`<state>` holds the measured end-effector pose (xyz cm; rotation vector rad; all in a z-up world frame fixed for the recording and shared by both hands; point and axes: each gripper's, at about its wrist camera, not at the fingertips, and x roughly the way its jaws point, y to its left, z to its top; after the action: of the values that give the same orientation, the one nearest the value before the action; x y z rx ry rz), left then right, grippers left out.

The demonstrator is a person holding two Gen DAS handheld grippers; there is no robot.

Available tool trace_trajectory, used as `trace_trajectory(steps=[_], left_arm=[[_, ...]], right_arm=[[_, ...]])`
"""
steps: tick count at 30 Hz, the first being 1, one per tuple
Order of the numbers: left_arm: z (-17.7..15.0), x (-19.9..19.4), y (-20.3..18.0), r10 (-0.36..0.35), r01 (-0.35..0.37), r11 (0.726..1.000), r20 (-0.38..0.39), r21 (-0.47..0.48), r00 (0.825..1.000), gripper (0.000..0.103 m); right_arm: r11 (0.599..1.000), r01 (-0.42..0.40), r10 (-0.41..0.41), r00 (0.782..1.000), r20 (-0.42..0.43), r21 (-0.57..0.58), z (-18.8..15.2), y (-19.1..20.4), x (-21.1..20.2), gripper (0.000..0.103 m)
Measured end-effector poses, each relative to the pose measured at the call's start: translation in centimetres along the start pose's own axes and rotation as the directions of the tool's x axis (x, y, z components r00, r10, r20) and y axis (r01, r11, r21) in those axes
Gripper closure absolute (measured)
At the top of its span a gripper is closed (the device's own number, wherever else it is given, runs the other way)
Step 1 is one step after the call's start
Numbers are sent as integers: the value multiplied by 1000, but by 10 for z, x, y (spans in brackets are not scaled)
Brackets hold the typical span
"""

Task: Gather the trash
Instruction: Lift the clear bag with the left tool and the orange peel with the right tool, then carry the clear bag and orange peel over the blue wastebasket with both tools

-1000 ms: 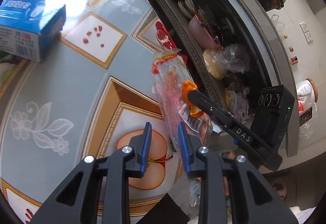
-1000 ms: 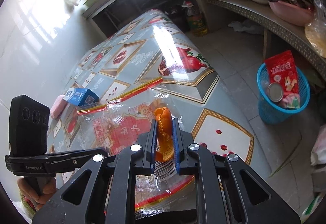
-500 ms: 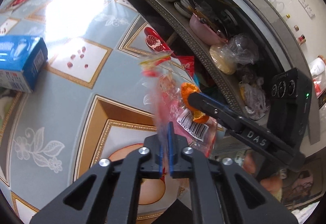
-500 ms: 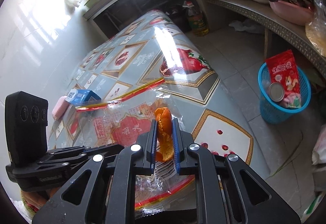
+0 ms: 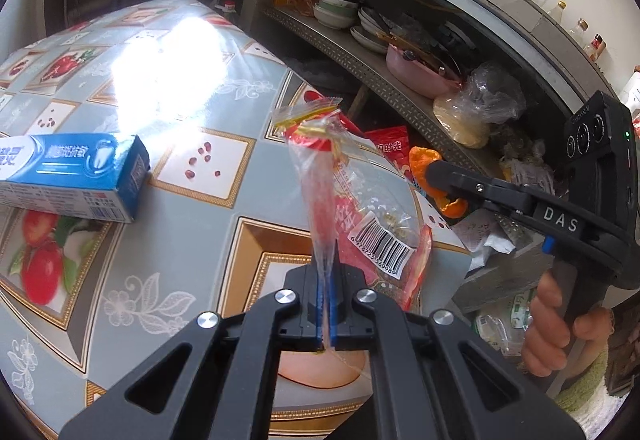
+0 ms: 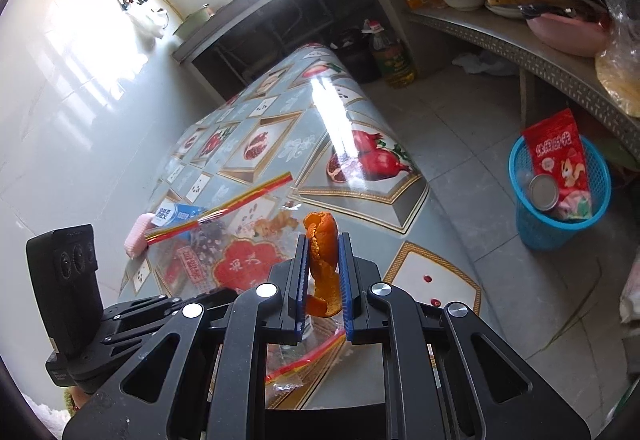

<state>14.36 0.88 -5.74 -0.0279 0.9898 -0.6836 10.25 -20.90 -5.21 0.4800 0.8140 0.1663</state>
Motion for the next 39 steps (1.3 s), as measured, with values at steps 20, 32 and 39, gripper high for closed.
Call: trace_trajectory(steps=[20,32,39], left_arm=[[1,-14,-6,48,-50,998,52,38,998,102],[7,-26,-10,-2,-3,999,94,53,996,102],[22,-29,-22,-61,52,995,103,90,993,102]], right_arm=[[1000,17,-18,1000,-14,-11,-2,4,5,90],[999,34,-34,999,12,3,1,2,-3,90],[999,31,-32,998,51,29,3,-9,-15,90]])
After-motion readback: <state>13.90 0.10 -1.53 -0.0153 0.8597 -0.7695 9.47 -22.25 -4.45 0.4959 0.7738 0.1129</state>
